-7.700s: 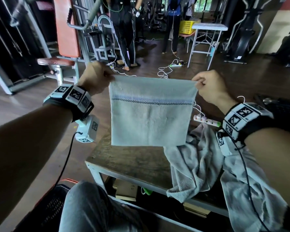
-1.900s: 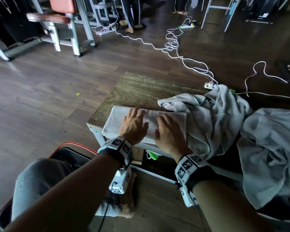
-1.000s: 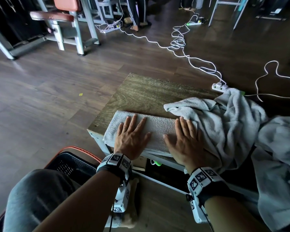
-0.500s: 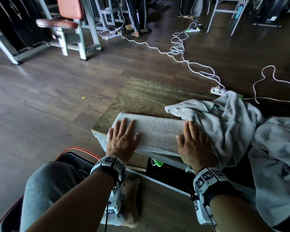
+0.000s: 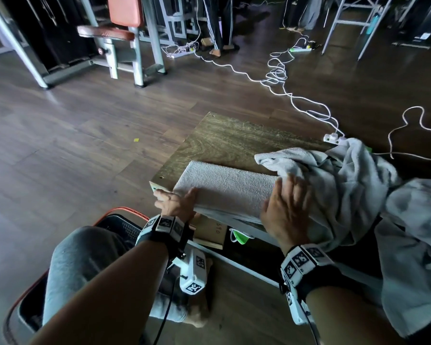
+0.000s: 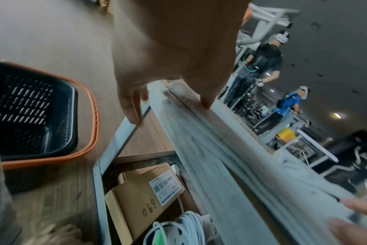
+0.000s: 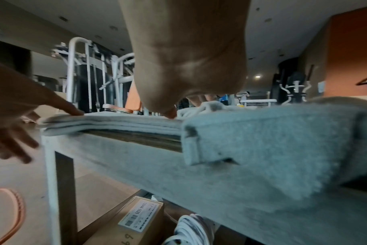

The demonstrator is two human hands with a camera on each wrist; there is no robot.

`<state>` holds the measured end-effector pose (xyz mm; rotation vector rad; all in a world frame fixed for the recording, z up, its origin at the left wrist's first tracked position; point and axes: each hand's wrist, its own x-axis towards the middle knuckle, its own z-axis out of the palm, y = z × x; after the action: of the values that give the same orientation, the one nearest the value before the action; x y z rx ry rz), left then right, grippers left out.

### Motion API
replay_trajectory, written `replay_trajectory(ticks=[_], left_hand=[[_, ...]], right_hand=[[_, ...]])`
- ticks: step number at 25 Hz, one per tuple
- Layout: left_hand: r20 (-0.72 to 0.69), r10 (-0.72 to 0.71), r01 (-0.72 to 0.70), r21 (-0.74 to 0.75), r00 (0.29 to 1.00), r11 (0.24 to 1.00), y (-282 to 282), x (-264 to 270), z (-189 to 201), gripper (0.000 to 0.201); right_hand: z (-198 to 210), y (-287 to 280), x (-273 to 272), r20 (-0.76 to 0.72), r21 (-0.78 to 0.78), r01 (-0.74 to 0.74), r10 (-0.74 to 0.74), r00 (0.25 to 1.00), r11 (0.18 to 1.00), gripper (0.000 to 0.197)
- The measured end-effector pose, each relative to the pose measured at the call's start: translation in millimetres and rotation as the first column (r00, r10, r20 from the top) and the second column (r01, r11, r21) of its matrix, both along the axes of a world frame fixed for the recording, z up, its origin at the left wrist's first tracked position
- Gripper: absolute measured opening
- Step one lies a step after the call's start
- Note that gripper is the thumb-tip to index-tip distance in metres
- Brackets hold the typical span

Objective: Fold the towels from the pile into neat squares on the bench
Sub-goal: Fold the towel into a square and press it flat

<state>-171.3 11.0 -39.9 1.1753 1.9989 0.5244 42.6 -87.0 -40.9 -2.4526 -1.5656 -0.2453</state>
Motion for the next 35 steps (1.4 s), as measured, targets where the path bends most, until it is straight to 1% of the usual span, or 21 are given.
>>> replay_trajectory(ticks=[1,2,3,6,9,11,13,14,15,16,17,18,19,20,21,22,24,25,28,33,35], left_hand=[[0.210,0.050,-0.049,-0.008,0.976,0.999,2,-2,-2,0.073],[0.327,0.061,-0.058,-0.020,0.943,0.998,4,-6,-3,0.061],[0.356,0.050,-0.047,-0.016,0.933,0.999,6,-11,-4,0.055],[0.340,0.026,-0.040,0.032,0.940,0.999,11,-23,-3,0.036],[0.246,-0.082,0.040,0.174,0.966,0.984,13,-15,26,0.025],[0.173,-0.182,0.114,0.345,0.968,0.932,12,2,50,0.025],[0.093,-0.331,0.241,0.509,0.939,0.826,4,28,68,0.014],[0.060,-0.447,0.331,0.585,0.893,0.740,-3,43,75,0.008],[0.048,-0.586,0.420,0.650,0.809,0.634,-12,57,81,0.011],[0.032,-0.720,0.509,0.686,0.693,0.520,-21,68,81,0.015],[-0.019,-0.816,0.599,0.688,0.578,0.408,-29,78,78,0.023],[-0.093,-0.867,0.690,0.650,0.489,0.320,-35,85,70,0.032],[-0.164,-0.883,0.762,0.588,0.440,0.270,-40,89,60,0.041],[-0.226,-0.878,0.817,0.515,0.421,0.259,-43,91,48,0.053],[-0.284,-0.866,0.858,0.440,0.412,0.264,-46,92,38,0.066],[-0.330,-0.854,0.886,0.374,0.402,0.273,-49,91,27,0.077],[-0.371,-0.839,0.901,0.329,0.398,0.283,-54,89,13,0.082],[-0.388,-0.828,0.899,0.337,0.405,0.281,-54,87,10,0.080],[-0.421,-0.808,0.893,0.365,0.412,0.265,-52,84,5,0.072],[-0.474,-0.793,0.909,0.348,0.383,0.231,-50,84,4,0.064],[-0.489,-0.785,0.906,0.367,0.379,0.209,-49,83,4,0.064]], right_hand=[[0,2,-10,-0.012,-0.007,-0.080,0.080,0.997,0.997,0.062],[-4,2,-19,-0.060,-0.047,-0.130,0.127,0.990,0.990,0.060],[-9,1,-27,-0.116,-0.092,-0.146,0.135,0.984,0.985,0.058],[-19,1,-29,-0.212,-0.167,-0.141,0.104,0.972,0.976,0.057],[-16,4,-20,-0.297,-0.274,-0.190,0.105,0.949,0.943,0.058],[-19,8,-16,-0.333,-0.254,-0.240,0.148,0.931,0.937,0.061],[-12,6,-12,-0.409,-0.111,-0.307,0.238,0.881,0.945,0.058],[-9,7,-6,-0.461,0.025,-0.313,0.288,0.839,0.950,0.051],[-2,5,0,-0.548,0.197,-0.217,0.291,0.784,0.956,0.042],[9,2,6,-0.686,0.319,-0.030,0.253,0.682,0.947,0.035],[19,1,13,-0.781,0.379,0.150,0.228,0.582,0.913,0.032],[26,-2,21,-0.861,0.369,0.301,0.201,0.466,0.880,0.035],[27,-4,29,-0.918,0.267,0.372,0.117,0.380,0.889,0.039],[28,-8,34,-0.965,0.125,0.397,0.018,0.263,0.909,0.040],[24,-11,37,-0.975,-0.002,0.381,-0.087,0.205,0.925,0.037],[20,-14,38,-0.965,-0.055,0.350,-0.140,0.221,0.935,0.034],[14,-16,44,-0.908,-0.014,0.301,-0.138,0.394,0.953,0.040],[16,-15,44,-0.891,0.014,0.291,-0.120,0.437,0.957,0.043],[21,-11,43,-0.884,0.034,0.279,-0.101,0.457,0.960,0.053],[18,-3,45,-0.809,0.079,0.341,-0.139,0.571,0.937,0.044],[19,-5,42,-0.797,0.123,0.385,-0.140,0.587,0.915,0.040]])
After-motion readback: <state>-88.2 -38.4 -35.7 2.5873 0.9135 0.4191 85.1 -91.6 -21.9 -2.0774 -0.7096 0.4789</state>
